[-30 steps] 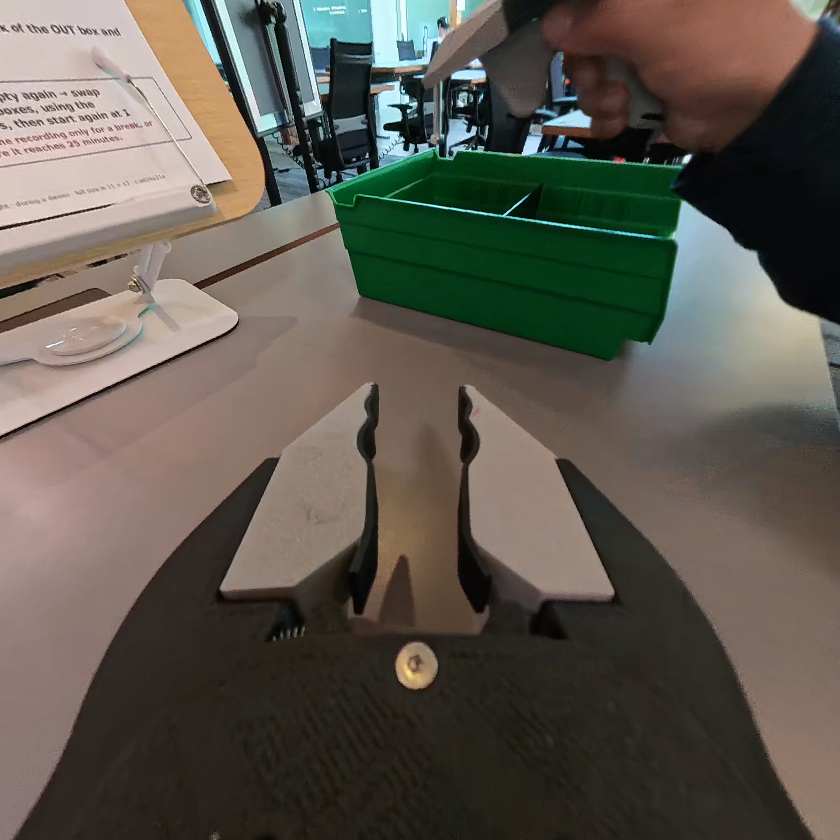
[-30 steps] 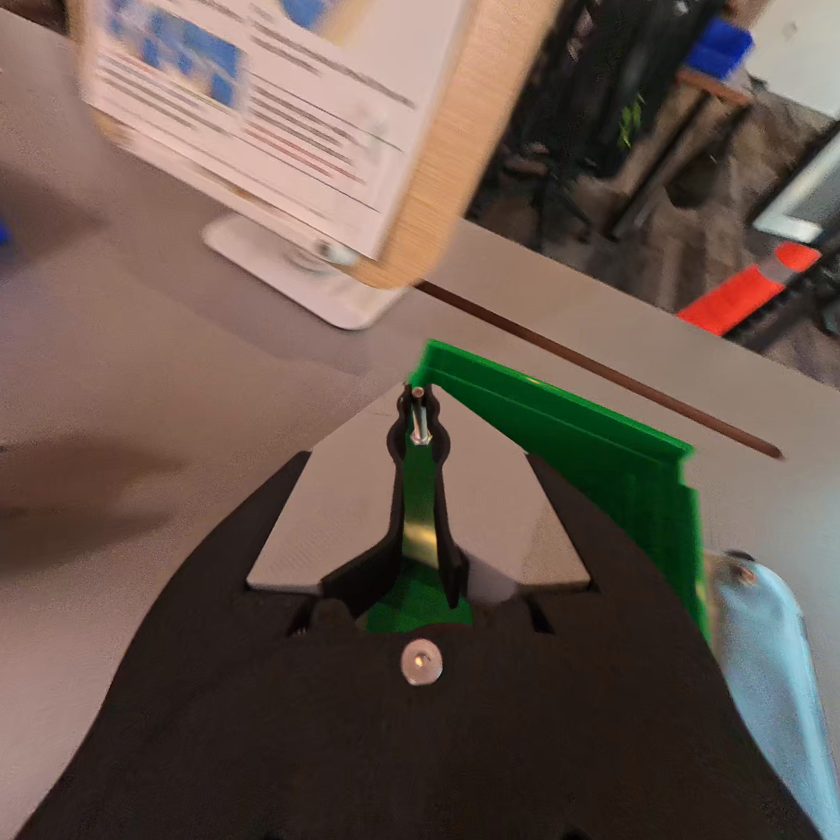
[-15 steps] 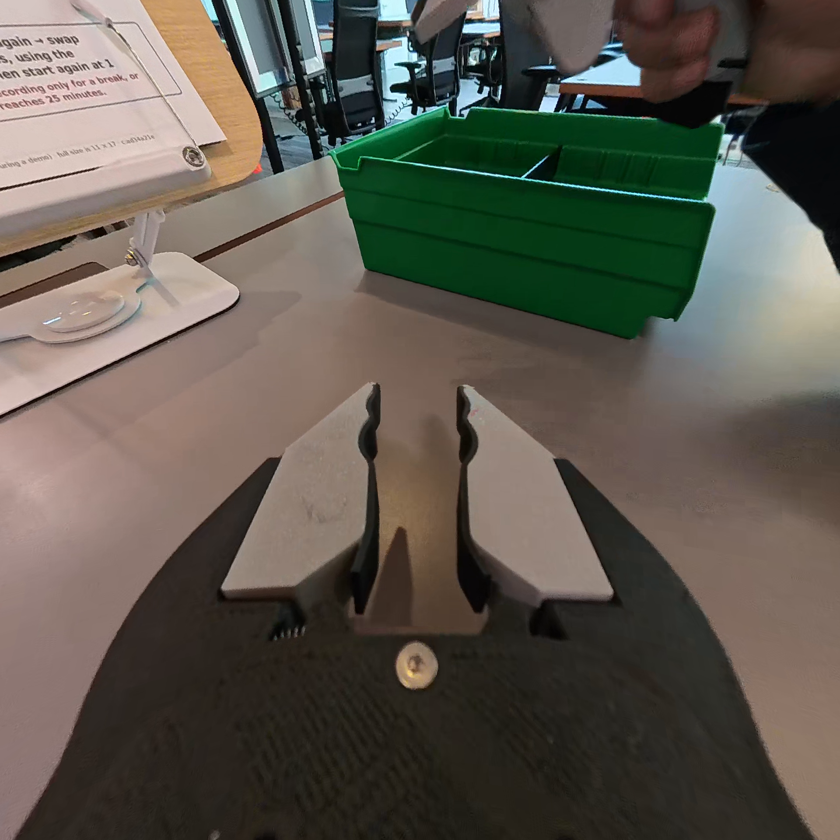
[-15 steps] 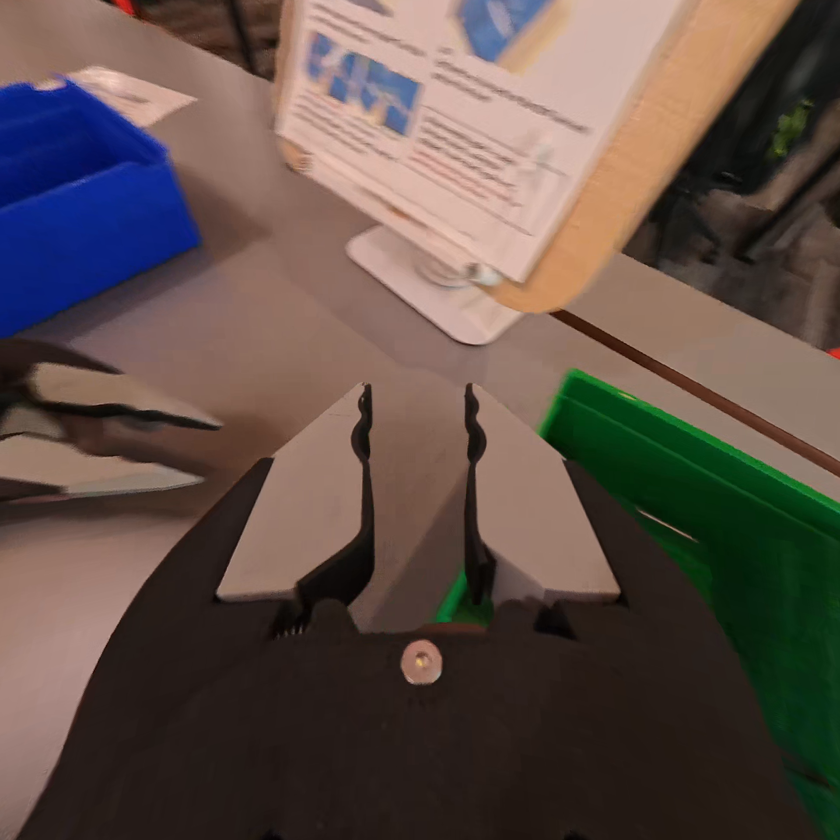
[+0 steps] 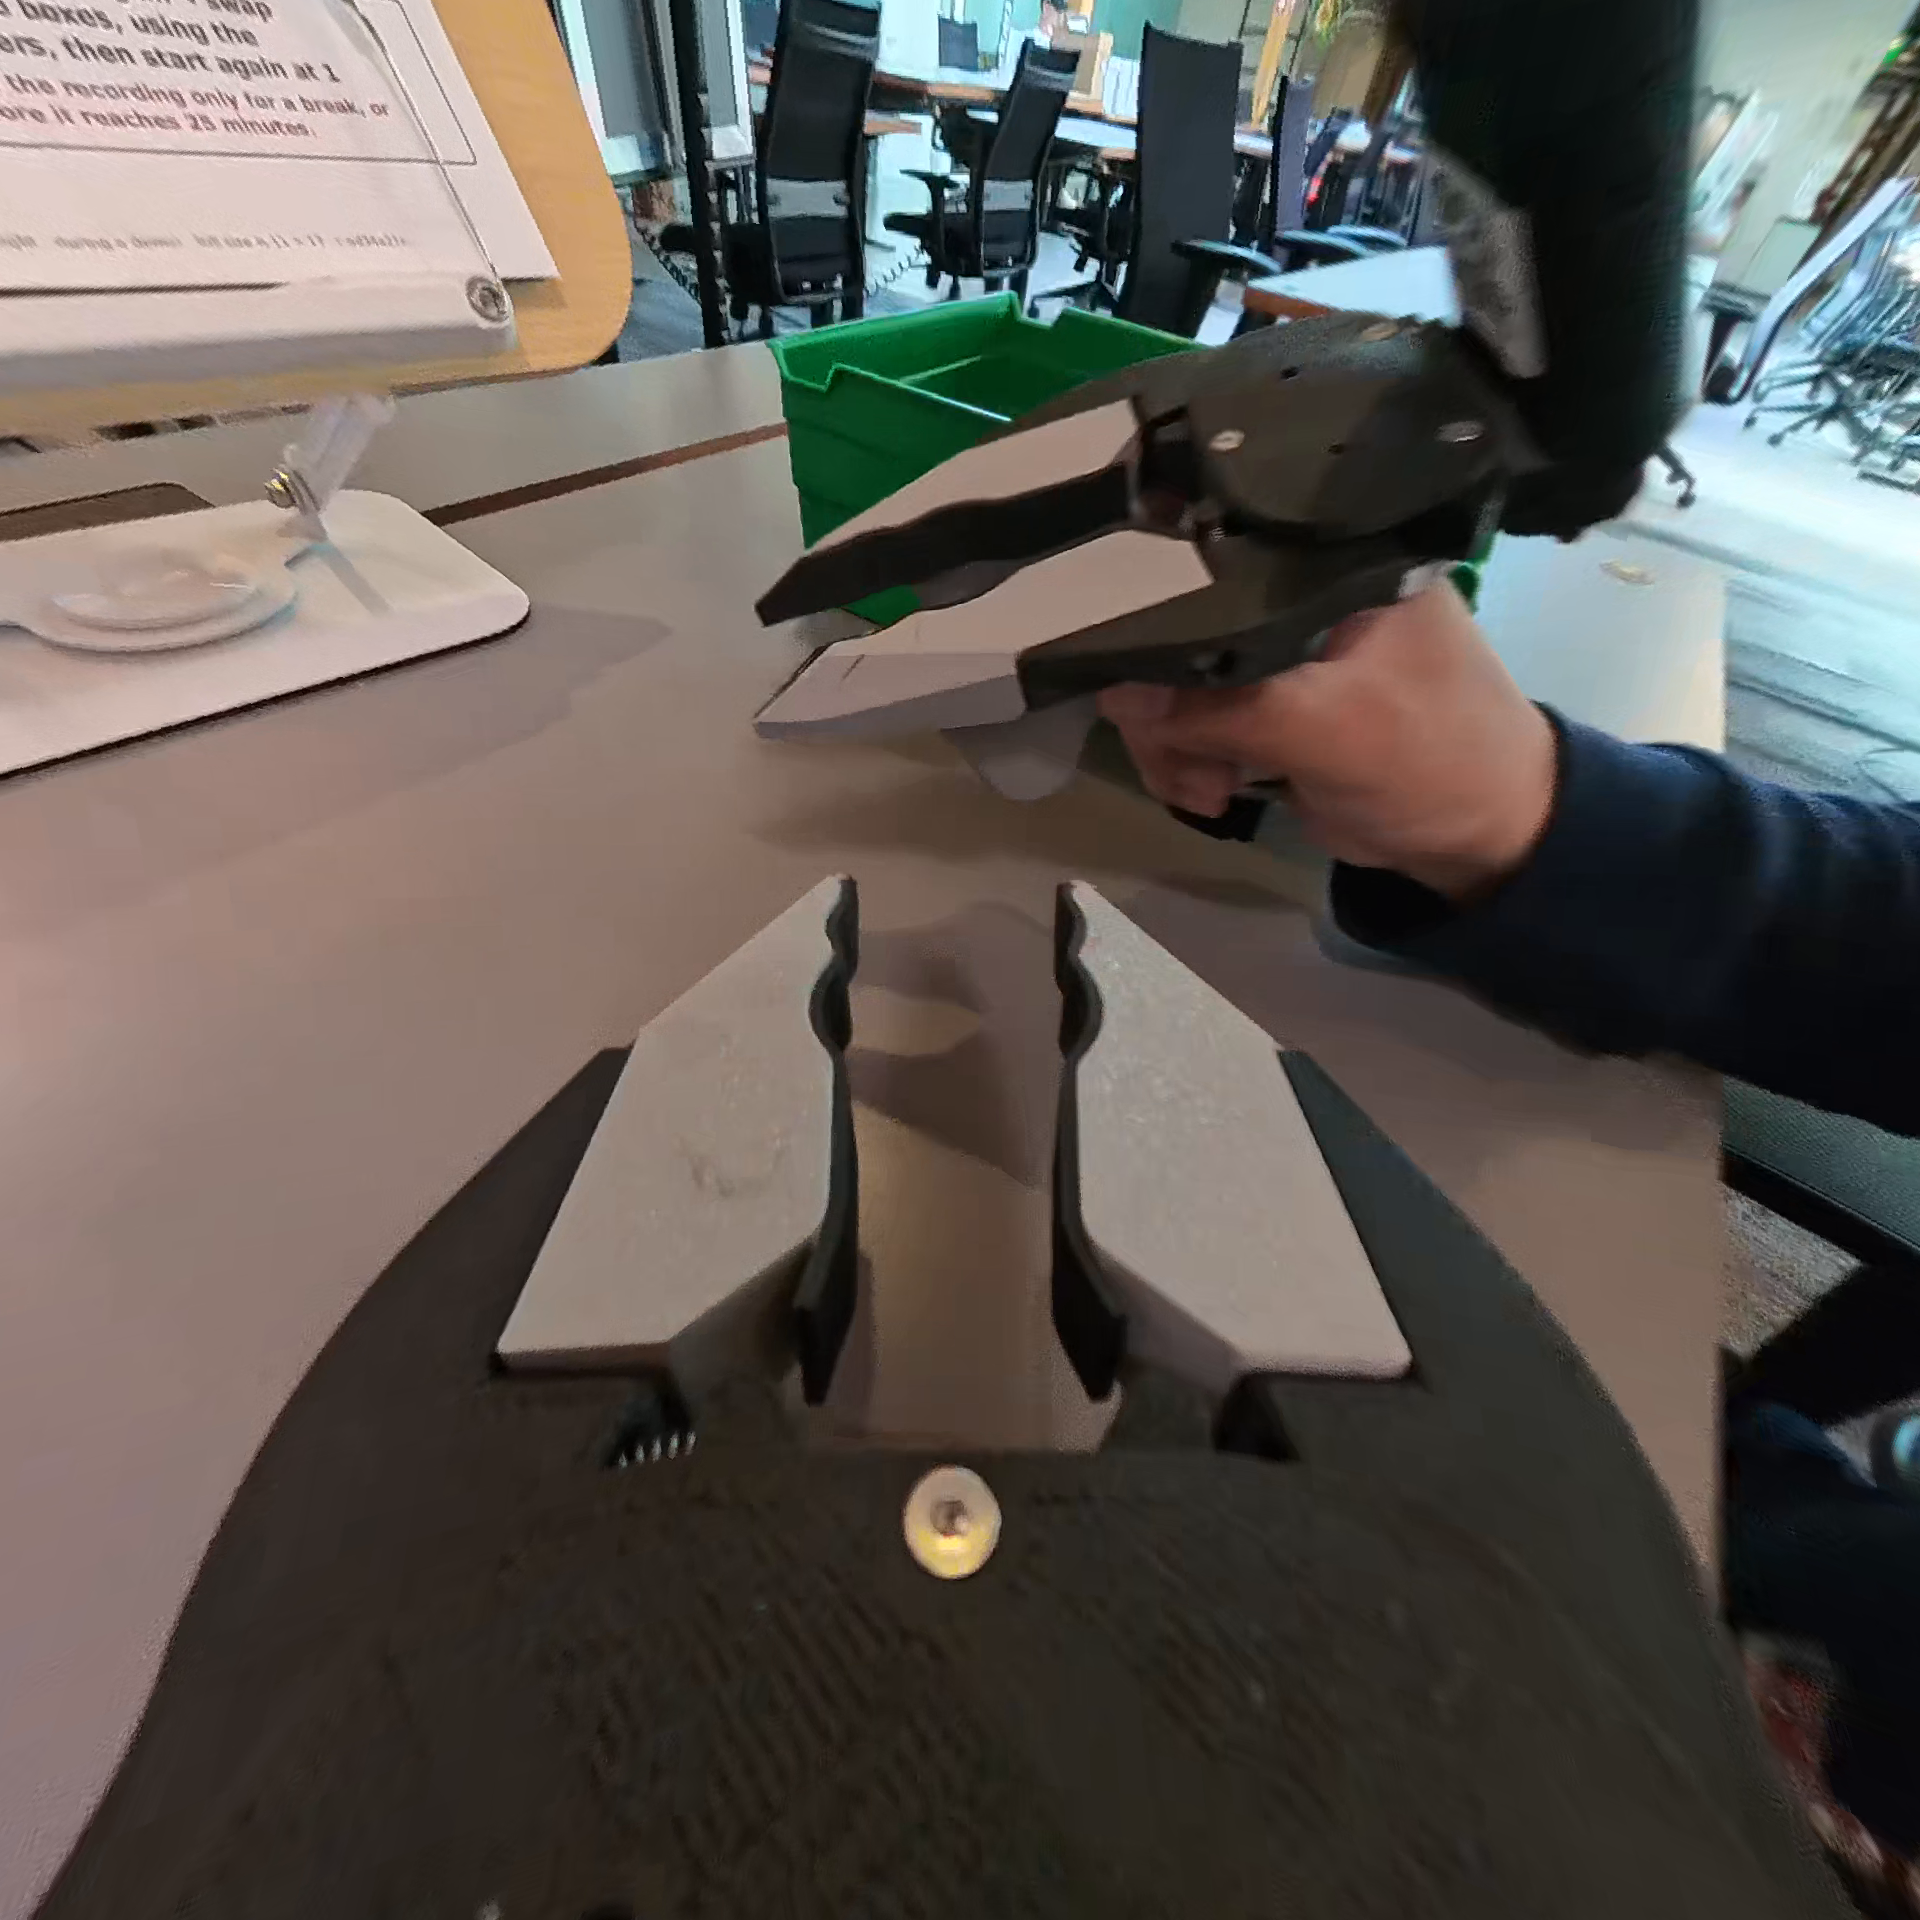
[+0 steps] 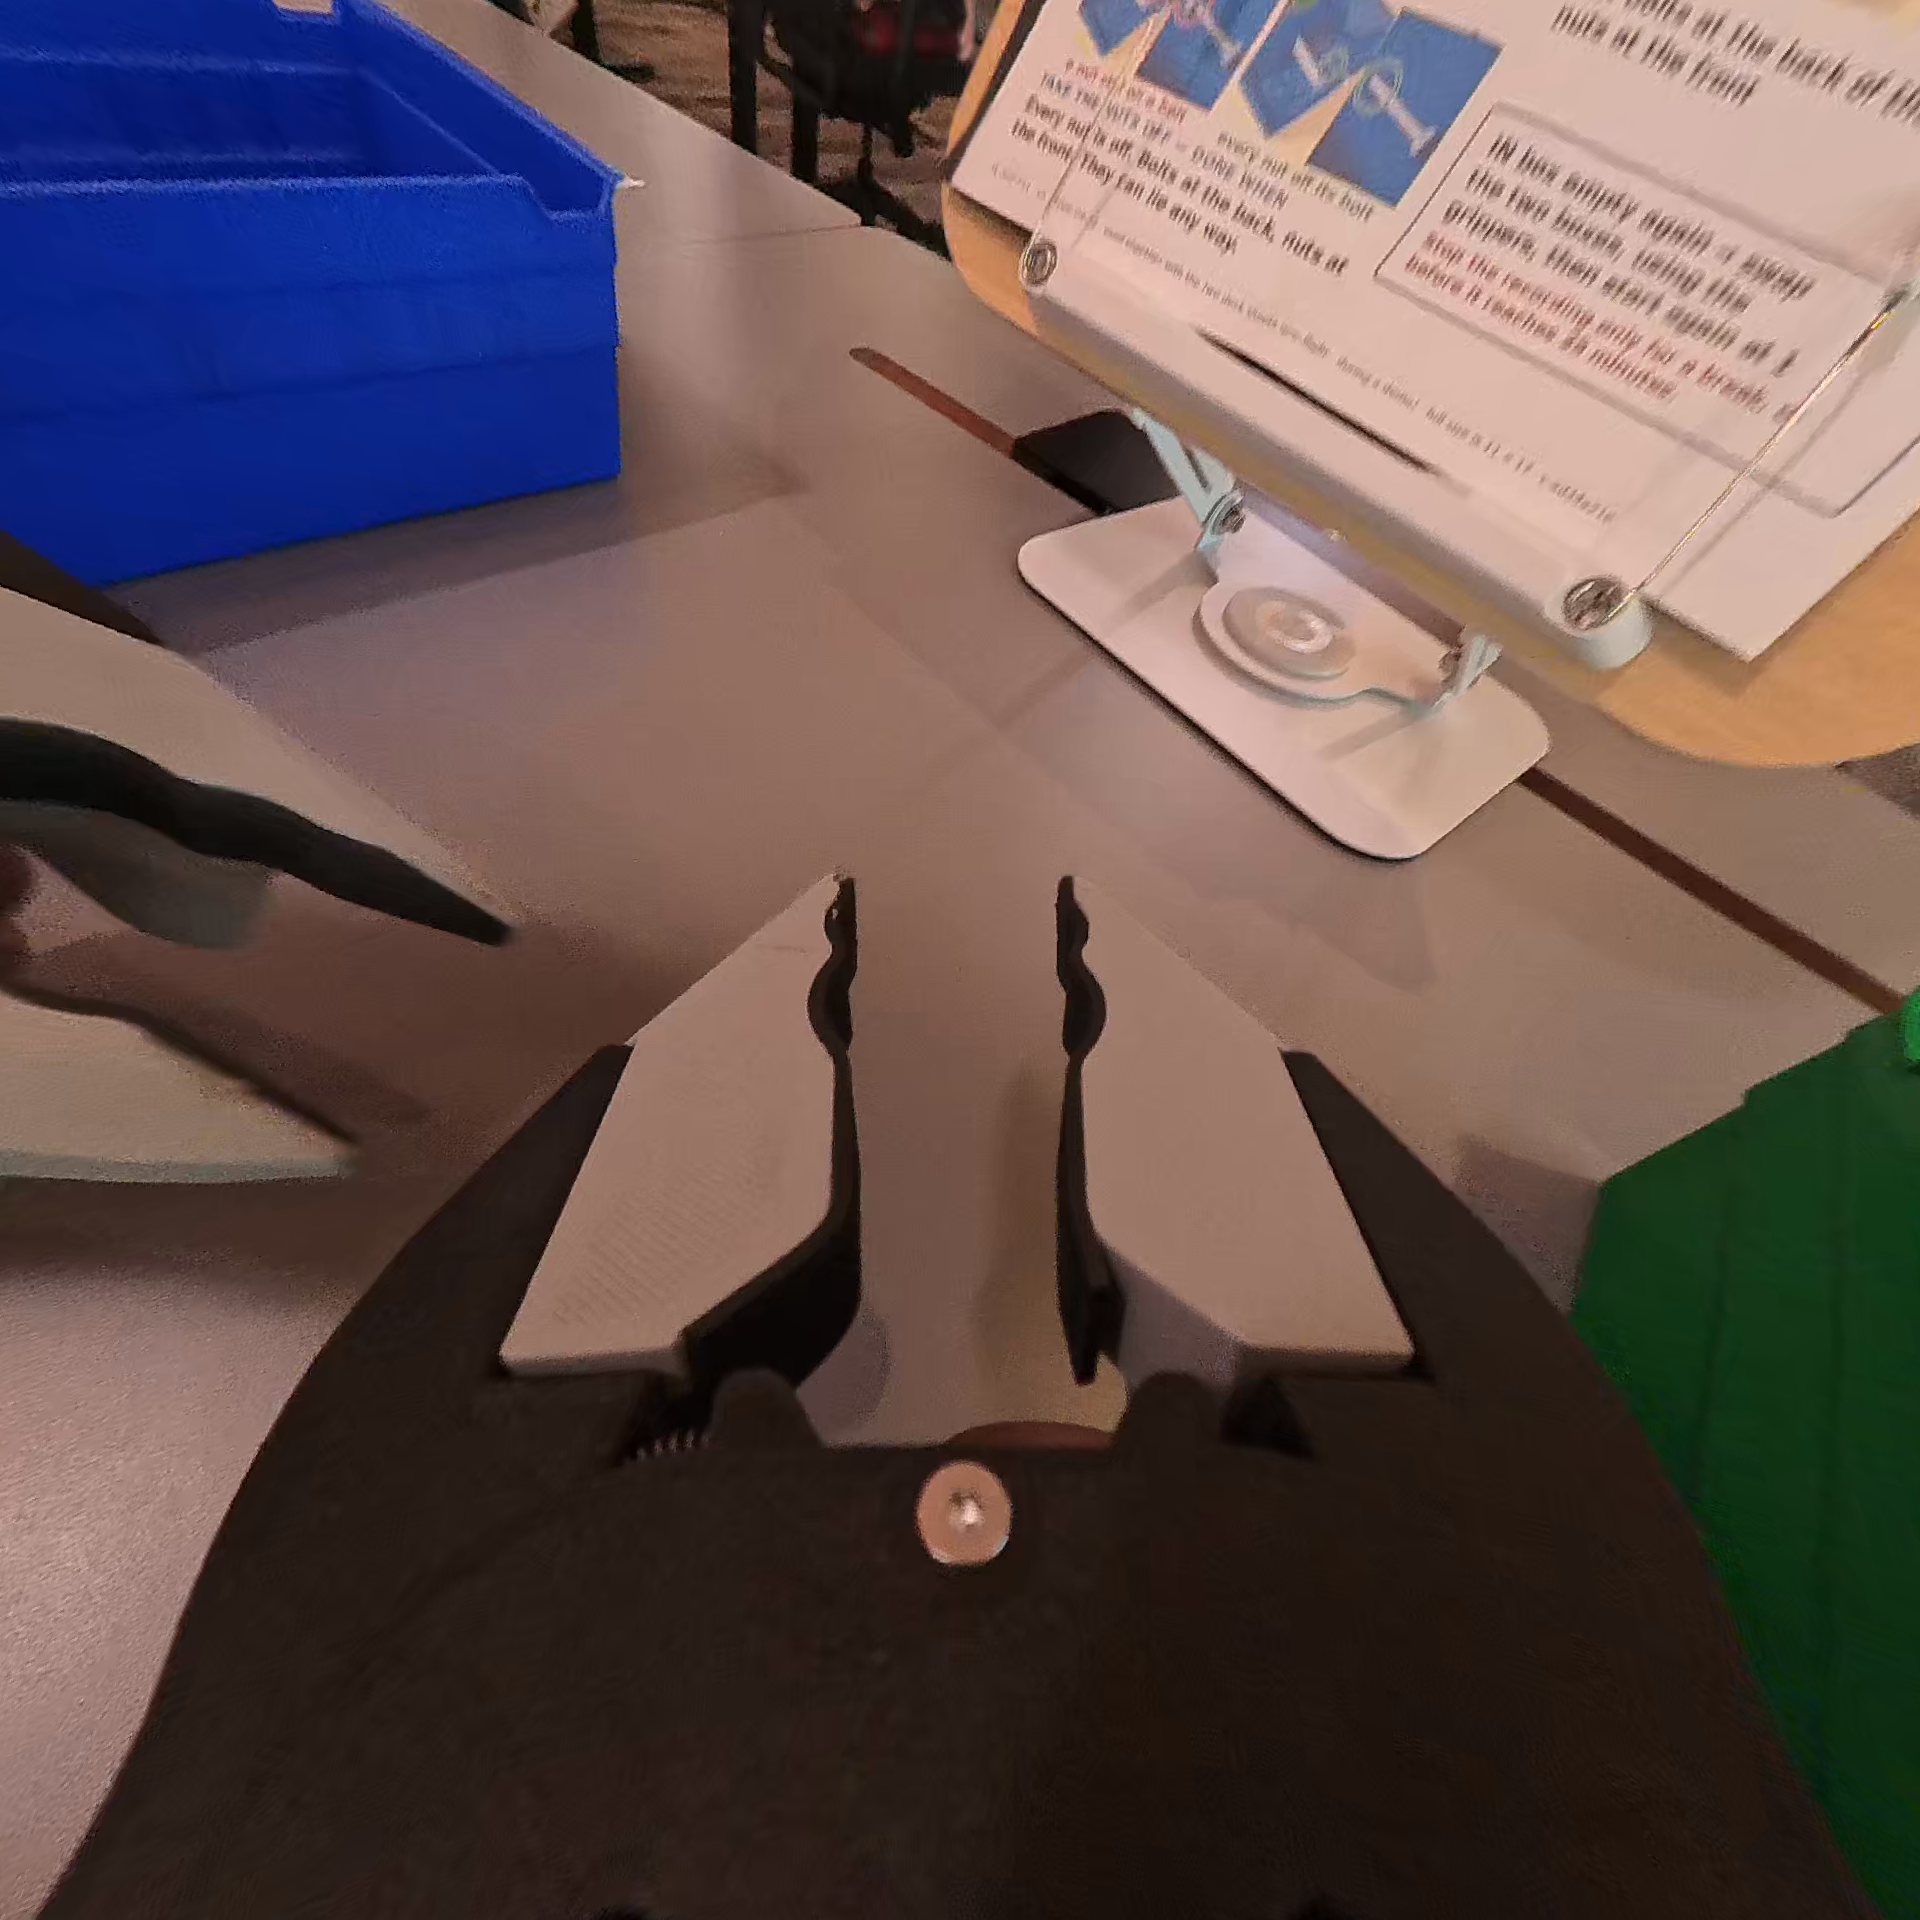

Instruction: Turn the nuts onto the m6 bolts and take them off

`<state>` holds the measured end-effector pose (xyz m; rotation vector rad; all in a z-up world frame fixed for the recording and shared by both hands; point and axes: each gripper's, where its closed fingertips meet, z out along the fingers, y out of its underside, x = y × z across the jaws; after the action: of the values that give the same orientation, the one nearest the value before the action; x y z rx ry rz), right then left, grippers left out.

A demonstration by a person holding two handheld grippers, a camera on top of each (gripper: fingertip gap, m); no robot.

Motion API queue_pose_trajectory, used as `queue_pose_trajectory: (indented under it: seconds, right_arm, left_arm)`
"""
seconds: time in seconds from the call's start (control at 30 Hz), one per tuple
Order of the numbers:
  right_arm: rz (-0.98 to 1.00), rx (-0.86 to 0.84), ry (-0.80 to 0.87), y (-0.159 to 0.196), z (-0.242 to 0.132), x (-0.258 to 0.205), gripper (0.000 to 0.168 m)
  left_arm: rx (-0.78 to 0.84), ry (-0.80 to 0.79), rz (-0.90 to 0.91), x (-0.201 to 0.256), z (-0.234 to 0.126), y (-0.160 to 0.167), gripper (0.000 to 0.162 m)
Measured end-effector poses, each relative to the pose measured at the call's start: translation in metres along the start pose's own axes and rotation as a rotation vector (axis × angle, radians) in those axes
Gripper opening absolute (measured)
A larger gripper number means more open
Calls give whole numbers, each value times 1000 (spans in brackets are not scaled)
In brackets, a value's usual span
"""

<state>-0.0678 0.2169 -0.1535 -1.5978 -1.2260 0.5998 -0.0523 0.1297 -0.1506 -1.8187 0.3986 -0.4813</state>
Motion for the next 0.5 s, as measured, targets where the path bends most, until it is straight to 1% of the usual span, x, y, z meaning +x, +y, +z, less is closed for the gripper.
queue_pose_trajectory:
  seconds: [0.07,0.17,0.23,0.3,0.37,0.43,0.5]
  right_arm:
    - [46,-8,-46,2,1,-4,37]
    - [45,-3,-65,1,1,-10,37]
    - [6,5,-42,-2,-1,-10,37]
    - [-14,16,-41,-5,-3,-13,36]
    - [-18,23,-52,-7,-4,-16,36]
    - [-22,25,-57,-7,-3,-18,36]
    - [-27,16,-54,-4,-1,-17,37]
  left_arm:
    - [-15,-11,26,4,-25,-9,37]
    - [13,-46,61,3,-80,-44,39]
    - [36,-96,88,-10,-123,-72,39]
    - [-5,-142,127,-32,-164,-88,38]
    - [-141,-218,153,-71,-197,-79,37]
    - [-297,-360,133,-128,-227,-54,37]
    - [-419,-461,47,-179,-251,-24,38]
